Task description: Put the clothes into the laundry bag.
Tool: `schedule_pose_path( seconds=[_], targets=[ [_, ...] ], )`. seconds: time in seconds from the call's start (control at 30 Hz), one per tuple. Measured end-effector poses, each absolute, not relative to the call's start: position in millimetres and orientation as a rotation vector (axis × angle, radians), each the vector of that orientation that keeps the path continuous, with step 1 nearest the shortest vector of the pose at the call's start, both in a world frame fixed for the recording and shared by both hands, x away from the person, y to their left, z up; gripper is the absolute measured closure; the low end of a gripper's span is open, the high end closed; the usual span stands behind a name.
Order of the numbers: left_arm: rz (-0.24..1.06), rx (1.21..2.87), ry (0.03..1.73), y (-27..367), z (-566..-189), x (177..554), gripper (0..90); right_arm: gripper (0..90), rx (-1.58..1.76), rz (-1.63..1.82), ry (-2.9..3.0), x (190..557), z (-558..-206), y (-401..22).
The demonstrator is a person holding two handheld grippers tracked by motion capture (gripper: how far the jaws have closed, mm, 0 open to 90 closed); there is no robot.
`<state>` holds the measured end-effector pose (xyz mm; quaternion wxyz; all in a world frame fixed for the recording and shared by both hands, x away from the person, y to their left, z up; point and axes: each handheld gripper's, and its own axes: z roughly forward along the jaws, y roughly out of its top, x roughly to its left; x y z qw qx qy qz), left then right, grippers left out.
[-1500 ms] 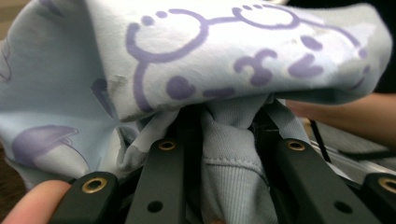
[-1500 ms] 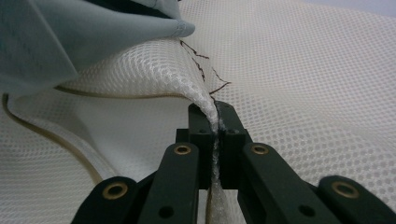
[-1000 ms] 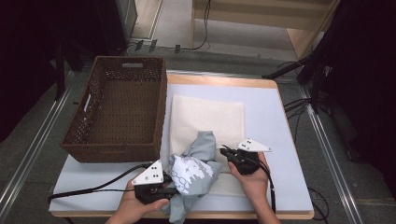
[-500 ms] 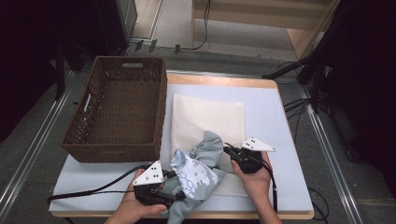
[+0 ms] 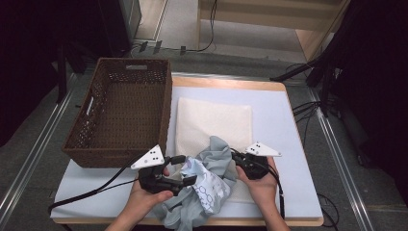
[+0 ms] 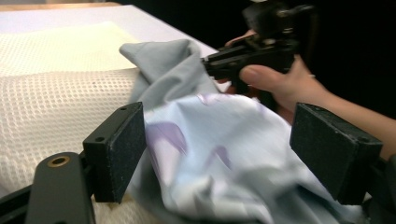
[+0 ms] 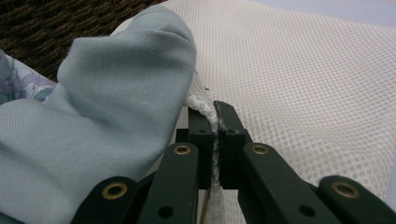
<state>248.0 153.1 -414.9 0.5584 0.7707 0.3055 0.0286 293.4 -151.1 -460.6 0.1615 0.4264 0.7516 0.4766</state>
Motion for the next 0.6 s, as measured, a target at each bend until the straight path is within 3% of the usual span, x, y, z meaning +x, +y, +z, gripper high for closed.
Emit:
schedule_pose_path(
  seconds=[0.47,0.57,0.6],
  targets=[
    [0.094,1.939,0.81,128,-437,264,32.2,87.6,1.16,1.396,2.162,291,-457,-150],
    [0.126,1.982,0.822,123,-442,266,39.5,87.6,1.135,1.404,2.167,289,-454,-148],
    [0.14,1.994,0.823,122,-444,266,52.8,87.6,1.131,1.403,2.167,288,-454,-147]
  ],
)
